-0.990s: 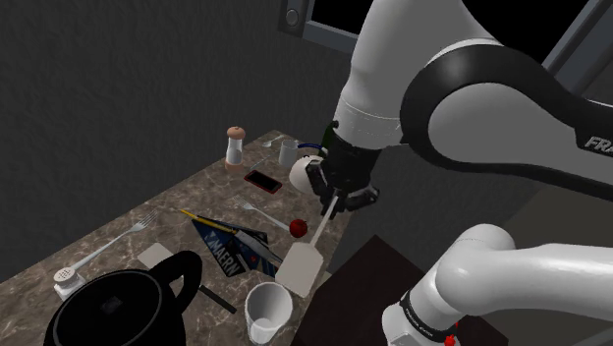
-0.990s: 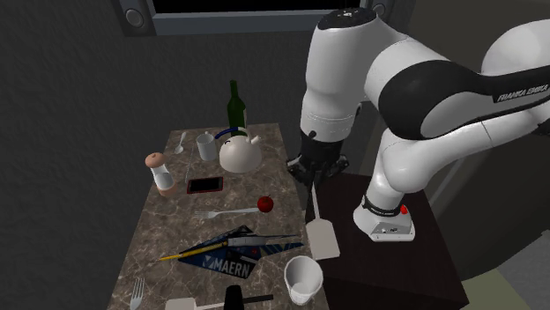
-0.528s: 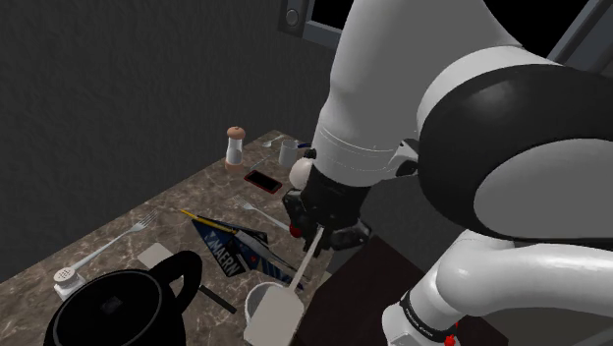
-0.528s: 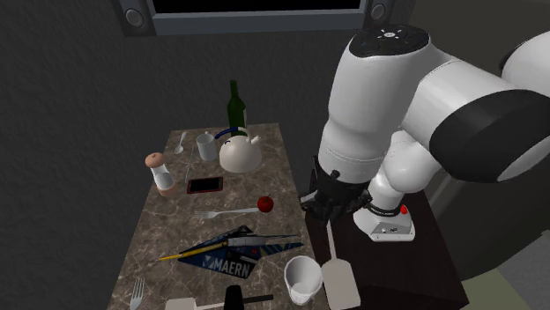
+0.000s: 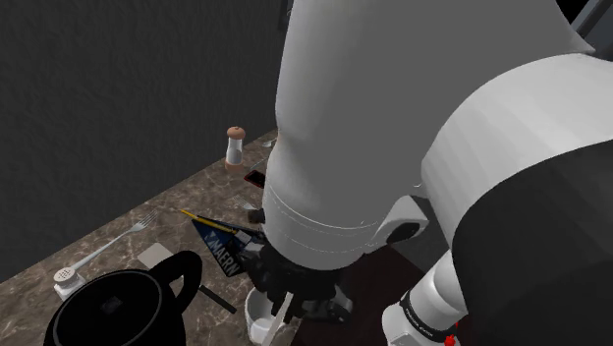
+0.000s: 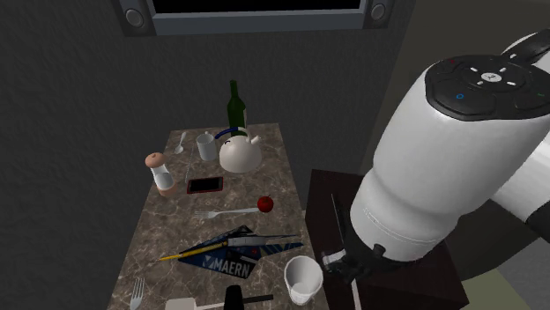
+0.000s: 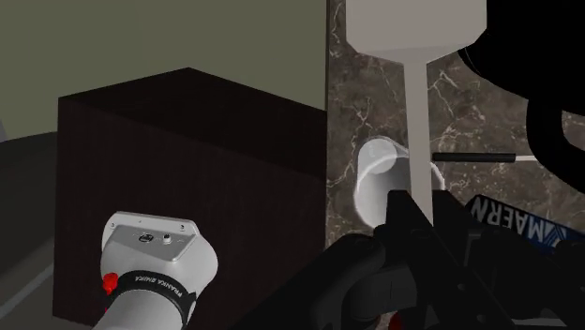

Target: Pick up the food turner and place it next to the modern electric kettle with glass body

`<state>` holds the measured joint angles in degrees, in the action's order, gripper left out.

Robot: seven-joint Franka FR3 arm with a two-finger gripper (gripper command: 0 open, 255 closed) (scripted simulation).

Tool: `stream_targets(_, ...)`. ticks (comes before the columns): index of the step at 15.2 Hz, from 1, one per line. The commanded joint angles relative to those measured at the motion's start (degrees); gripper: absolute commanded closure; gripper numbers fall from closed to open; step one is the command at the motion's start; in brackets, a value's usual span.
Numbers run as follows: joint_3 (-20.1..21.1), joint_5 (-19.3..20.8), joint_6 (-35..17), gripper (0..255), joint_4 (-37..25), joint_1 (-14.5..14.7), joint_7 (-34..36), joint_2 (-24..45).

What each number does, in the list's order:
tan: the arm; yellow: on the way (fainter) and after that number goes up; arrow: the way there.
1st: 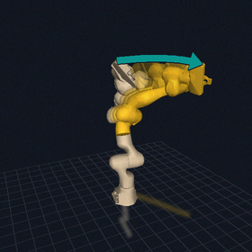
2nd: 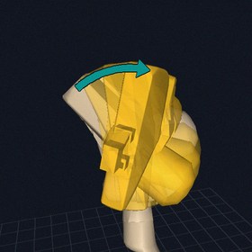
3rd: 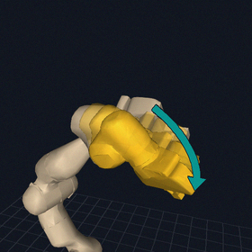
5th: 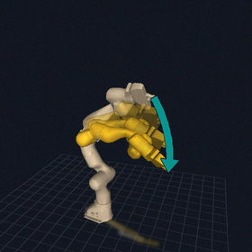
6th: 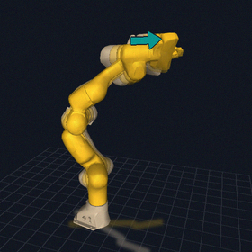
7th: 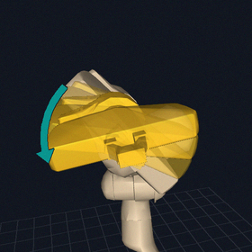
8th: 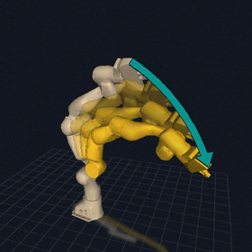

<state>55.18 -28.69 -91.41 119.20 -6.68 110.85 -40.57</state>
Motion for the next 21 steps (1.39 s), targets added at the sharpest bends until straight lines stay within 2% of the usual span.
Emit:
stream_targets(1,3.7,-0.4,0.1,255,-3.3,-1.6,3.1,1.7)
stream_targets(21,11.6,-5.2,-13.8,255,9.3,-2.0,1.6,1.0)
